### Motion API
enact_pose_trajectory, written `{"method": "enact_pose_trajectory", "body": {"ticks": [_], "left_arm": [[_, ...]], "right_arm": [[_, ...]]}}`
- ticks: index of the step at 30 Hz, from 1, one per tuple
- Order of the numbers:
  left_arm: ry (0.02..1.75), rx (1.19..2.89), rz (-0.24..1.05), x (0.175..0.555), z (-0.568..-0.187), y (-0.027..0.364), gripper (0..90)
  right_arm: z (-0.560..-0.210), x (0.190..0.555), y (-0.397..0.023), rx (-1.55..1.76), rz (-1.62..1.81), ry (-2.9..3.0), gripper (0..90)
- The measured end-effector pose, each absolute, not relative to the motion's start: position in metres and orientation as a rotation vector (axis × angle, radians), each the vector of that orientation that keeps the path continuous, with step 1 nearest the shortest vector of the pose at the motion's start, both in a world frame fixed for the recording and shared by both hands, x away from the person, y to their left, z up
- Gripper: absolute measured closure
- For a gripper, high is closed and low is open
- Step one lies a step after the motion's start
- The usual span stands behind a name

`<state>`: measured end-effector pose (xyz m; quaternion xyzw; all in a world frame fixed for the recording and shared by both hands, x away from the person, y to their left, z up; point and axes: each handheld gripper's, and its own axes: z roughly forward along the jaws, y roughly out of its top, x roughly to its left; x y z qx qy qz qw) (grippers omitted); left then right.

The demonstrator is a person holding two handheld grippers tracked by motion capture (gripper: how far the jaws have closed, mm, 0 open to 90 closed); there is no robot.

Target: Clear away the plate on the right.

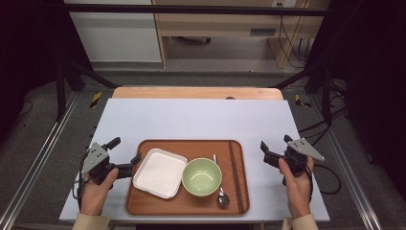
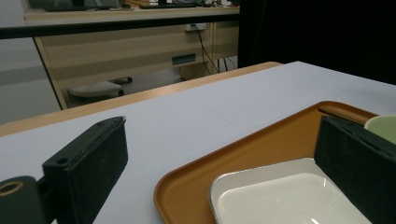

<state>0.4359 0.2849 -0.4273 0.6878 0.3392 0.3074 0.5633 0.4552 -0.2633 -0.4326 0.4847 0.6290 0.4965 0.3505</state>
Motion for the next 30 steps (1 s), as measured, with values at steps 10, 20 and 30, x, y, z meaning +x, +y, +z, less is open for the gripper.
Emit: {"method": "enact_pose_trajectory", "body": {"ticks": [10, 20, 30], "left_arm": [[0.718, 1.588, 0.756, 0.429, -0.417, 0.298, 2.5], [0.712, 1.59, 0.786, 0.428, -0.421, 0.313, 2.2], [0.763, 1.621, 0.8, 0.431, -0.439, 0.324, 2.2]], "right_arm": [[-0.427, 0.45, -0.25, 1.132, 1.345, 1.638, 5.9], [-0.434, 0.448, -0.237, 1.056, 1.323, 1.706, 5.1], [-0.446, 0.449, -0.235, 1.048, 1.249, 1.773, 7.3]]}}
